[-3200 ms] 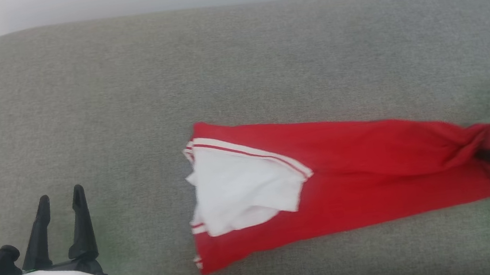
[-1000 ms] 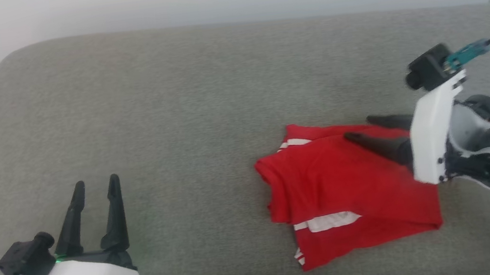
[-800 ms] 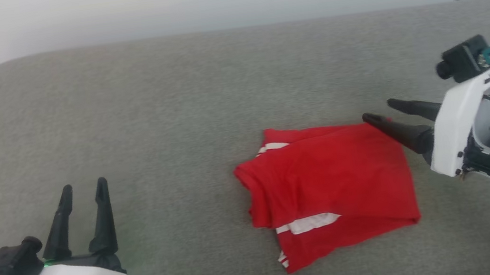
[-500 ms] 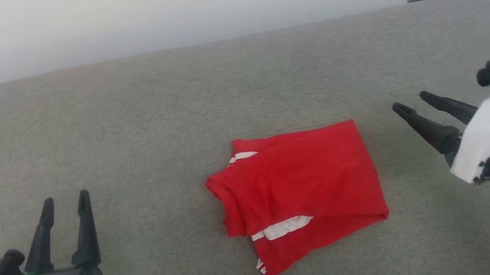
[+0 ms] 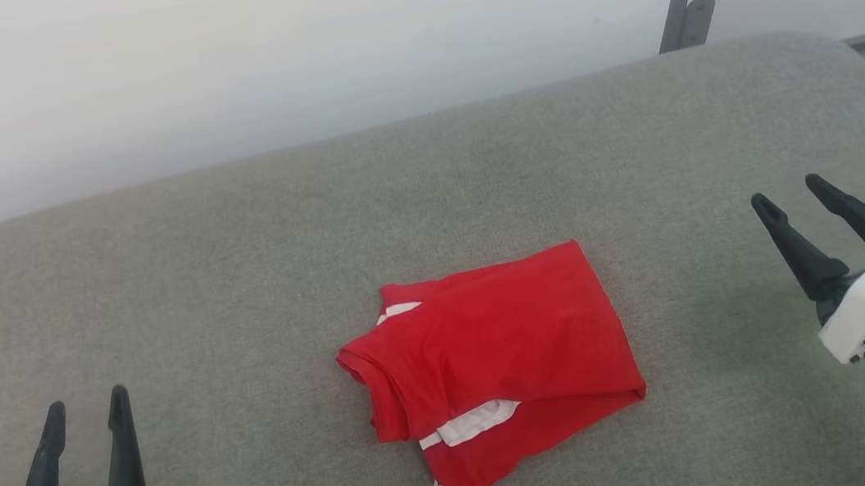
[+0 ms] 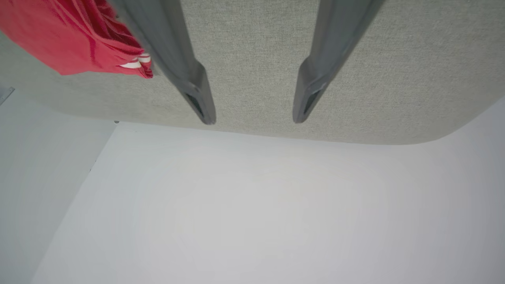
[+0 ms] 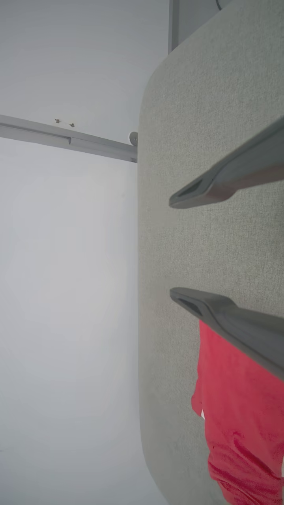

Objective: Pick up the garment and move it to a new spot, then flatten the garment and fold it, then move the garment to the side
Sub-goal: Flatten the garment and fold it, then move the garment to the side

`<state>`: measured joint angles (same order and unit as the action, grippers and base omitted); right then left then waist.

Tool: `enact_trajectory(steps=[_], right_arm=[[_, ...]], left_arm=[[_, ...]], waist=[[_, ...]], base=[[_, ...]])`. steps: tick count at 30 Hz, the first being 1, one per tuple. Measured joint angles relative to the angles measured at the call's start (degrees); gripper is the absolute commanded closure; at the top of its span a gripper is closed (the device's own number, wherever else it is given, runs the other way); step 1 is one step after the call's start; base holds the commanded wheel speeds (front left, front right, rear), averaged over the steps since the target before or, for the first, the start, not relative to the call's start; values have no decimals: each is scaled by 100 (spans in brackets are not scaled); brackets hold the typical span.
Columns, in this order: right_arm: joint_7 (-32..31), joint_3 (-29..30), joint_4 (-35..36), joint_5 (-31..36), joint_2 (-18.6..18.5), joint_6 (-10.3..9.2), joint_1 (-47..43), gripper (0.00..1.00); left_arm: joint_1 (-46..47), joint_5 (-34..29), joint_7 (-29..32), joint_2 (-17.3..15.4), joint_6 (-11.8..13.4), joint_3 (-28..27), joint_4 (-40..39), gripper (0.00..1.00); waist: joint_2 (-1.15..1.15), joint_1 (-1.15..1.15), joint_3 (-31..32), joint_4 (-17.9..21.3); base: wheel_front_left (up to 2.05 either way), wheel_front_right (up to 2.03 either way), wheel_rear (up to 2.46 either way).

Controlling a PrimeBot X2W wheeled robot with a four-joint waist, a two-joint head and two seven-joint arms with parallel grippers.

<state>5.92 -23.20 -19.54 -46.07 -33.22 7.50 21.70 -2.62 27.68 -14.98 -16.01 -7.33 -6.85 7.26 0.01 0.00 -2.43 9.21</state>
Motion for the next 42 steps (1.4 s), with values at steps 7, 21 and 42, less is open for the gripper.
enact_trajectory(steps=[7, 21, 42], right_arm=[[691, -22, -448, 231, 86, 0, -130, 0], [889, 212, -611, 493, 355, 0, -424, 0], [898, 345, -479, 601, 522, 0, -736, 0]], left_arm=[[-209, -15, 0, -25, -1, -158, 22, 0], [-334, -112, 0, 73, -1, -471, 154, 0], [-396, -271, 0, 151, -1, -459, 227, 0]], waist=[[0, 0, 223, -75], [0, 0, 383, -288], [0, 0, 404, -501]], base=[[0, 0, 0], [0, 0, 0], [0, 0, 0]])
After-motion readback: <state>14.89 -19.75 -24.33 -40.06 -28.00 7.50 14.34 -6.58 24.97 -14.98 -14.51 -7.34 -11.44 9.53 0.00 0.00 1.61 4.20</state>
